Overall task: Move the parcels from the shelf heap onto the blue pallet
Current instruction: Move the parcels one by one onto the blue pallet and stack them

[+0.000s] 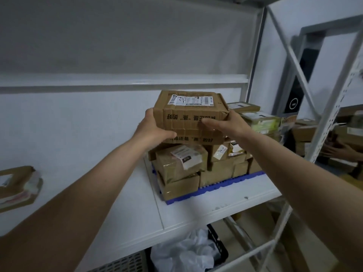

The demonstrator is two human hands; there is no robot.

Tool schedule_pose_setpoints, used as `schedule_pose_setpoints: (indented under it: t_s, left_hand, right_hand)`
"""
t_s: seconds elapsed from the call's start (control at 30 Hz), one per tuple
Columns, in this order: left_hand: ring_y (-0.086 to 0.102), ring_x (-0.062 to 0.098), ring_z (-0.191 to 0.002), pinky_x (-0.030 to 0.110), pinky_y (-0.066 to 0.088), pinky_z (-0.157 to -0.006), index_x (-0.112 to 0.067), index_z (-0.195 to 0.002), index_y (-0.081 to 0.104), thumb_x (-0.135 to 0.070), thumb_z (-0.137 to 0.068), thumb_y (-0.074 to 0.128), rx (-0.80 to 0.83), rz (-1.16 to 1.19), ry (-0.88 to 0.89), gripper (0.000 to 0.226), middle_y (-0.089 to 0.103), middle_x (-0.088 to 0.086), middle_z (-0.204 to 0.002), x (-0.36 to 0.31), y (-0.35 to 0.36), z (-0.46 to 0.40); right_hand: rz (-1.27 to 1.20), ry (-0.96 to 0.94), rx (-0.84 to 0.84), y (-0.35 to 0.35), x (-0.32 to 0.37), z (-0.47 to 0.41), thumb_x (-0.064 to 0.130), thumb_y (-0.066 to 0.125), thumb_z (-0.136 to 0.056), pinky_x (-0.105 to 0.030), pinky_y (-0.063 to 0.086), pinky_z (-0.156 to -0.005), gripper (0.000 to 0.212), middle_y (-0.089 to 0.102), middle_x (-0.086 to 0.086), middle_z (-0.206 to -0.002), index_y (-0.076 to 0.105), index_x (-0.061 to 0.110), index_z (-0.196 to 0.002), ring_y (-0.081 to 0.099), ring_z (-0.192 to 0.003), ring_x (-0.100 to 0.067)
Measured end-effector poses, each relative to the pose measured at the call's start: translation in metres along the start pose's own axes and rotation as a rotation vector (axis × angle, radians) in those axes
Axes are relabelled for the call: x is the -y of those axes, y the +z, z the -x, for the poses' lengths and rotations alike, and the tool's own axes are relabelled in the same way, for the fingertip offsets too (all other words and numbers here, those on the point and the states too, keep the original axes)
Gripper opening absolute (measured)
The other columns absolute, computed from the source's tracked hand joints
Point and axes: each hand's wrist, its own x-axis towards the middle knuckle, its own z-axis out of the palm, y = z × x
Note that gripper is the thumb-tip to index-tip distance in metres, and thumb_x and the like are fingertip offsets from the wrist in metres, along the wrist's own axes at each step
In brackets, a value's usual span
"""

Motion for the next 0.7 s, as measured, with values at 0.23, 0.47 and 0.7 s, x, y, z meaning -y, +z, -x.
schedule_pose_setpoints:
  t_s: [0.23,0.47,0.7]
  left_hand:
    - [0.051,0.015,-0.115,0.038,0.046,-0.099,-0.023,-0.139,0.031,-0.013,-0.078,0.077,-0.047,0.018,0.013,0.077,0.055,-0.003,-0.124,-0.032,0.058,-0.042]
    - [0.049,0.020,-0.123,0.033,0.039,-0.092,-0.023,-0.140,0.030,-0.017,-0.083,0.074,-0.023,0.001,-0.016,0.073,0.054,0.000,-0.131,-0.029,0.104,-0.098]
    - [0.053,0.012,-0.105,0.022,0.042,-0.079,-0.023,-0.141,0.030,-0.017,-0.084,0.072,-0.021,0.045,0.030,0.071,0.055,-0.001,-0.128,-0.032,0.119,-0.178]
  right_hand:
    - [-0.139,0.048,-0.052,-0.048,-0.025,-0.040,0.062,0.063,-0.077,-0.048,0.050,-0.095,0.069,0.062,-0.005,-0.119,0.049,0.018,-0.128,0.060,-0.108,-0.026]
    - [-0.158,0.149,-0.127,-0.066,-0.060,-0.097,0.069,0.048,-0.082,-0.052,0.049,-0.094,0.077,0.057,-0.009,-0.124,0.043,0.014,-0.136,0.057,-0.111,-0.031]
    - [-0.135,0.106,-0.164,-0.090,-0.062,-0.179,0.065,0.046,-0.084,-0.044,0.051,-0.090,0.069,0.063,-0.008,-0.117,0.048,0.013,-0.130,0.061,-0.103,-0.026]
